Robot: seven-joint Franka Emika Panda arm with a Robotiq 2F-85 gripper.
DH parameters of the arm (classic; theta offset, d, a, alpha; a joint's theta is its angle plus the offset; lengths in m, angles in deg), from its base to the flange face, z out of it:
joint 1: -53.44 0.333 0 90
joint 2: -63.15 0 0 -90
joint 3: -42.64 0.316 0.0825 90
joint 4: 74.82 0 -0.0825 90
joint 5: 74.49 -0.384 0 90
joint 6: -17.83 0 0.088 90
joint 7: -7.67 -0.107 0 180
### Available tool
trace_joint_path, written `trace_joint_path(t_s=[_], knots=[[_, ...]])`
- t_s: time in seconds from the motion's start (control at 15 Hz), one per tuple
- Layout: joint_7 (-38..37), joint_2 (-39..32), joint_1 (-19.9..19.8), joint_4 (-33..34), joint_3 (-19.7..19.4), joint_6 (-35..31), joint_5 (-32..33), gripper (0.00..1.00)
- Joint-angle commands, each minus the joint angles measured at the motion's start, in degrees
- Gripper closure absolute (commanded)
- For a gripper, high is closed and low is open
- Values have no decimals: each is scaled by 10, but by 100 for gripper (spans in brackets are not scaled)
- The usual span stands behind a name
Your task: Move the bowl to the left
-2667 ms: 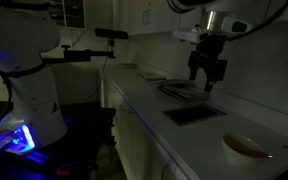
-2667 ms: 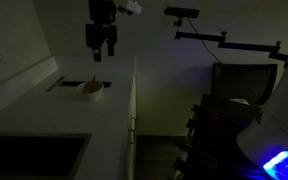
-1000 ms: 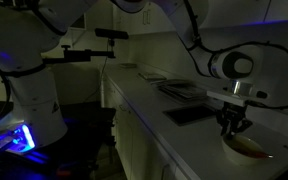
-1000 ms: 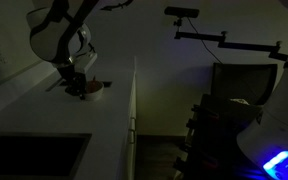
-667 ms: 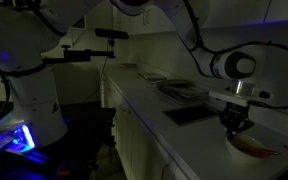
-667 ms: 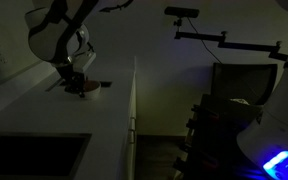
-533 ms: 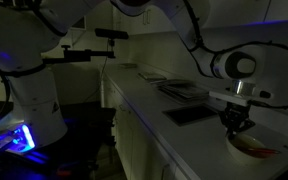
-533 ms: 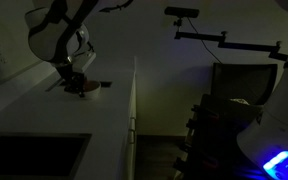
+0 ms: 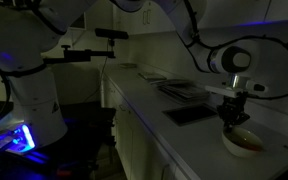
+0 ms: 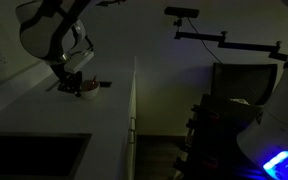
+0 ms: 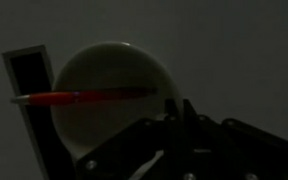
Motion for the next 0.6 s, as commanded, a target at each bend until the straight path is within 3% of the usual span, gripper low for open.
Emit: trace_joint_path(t_s=[0.0, 0.53], knots=[[-64, 62, 27, -87, -22, -14, 28, 97], [-163, 134, 52, -225, -20, -47, 38, 97]])
